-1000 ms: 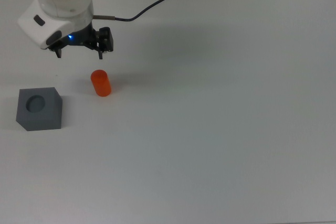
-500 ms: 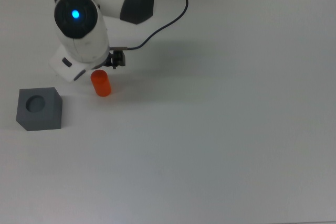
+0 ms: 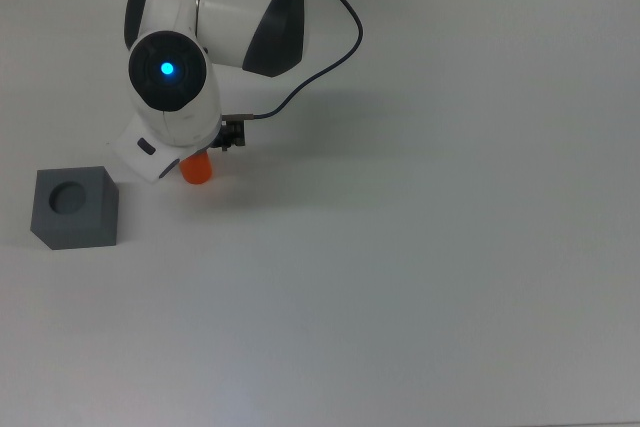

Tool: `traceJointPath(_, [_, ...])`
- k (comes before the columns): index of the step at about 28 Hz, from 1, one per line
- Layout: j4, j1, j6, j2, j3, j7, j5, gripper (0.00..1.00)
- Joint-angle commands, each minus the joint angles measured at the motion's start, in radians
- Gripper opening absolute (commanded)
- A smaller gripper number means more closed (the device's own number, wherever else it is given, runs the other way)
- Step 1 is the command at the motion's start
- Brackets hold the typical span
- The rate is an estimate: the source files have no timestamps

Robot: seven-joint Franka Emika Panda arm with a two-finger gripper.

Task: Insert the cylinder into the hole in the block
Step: 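Lower the gripper onto the orange cylinder and close to grasp it, then lift the orange cylinder and carry it above the grey block's hole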

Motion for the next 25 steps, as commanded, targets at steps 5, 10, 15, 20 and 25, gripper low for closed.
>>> traceJointPath(5, [0.027, -0.003, 0.010, -0.008, 0.003, -0.004, 0.019, 0.00])
traceJointPath(10, [0.053, -0.012, -0.001, -0.032, -0.008, -0.025, 0.044, 0.00])
traceJointPath(15, [0.103, -0.055, -0.008, -0.058, -0.017, -0.022, 0.107, 0.00])
traceJointPath(20, [0.117, -0.101, -0.005, -0.089, -0.054, -0.019, 0.130, 0.00])
traceJointPath(25, [0.156, -0.138, 0.021, -0.086, -0.114, -0.022, 0.183, 0.00])
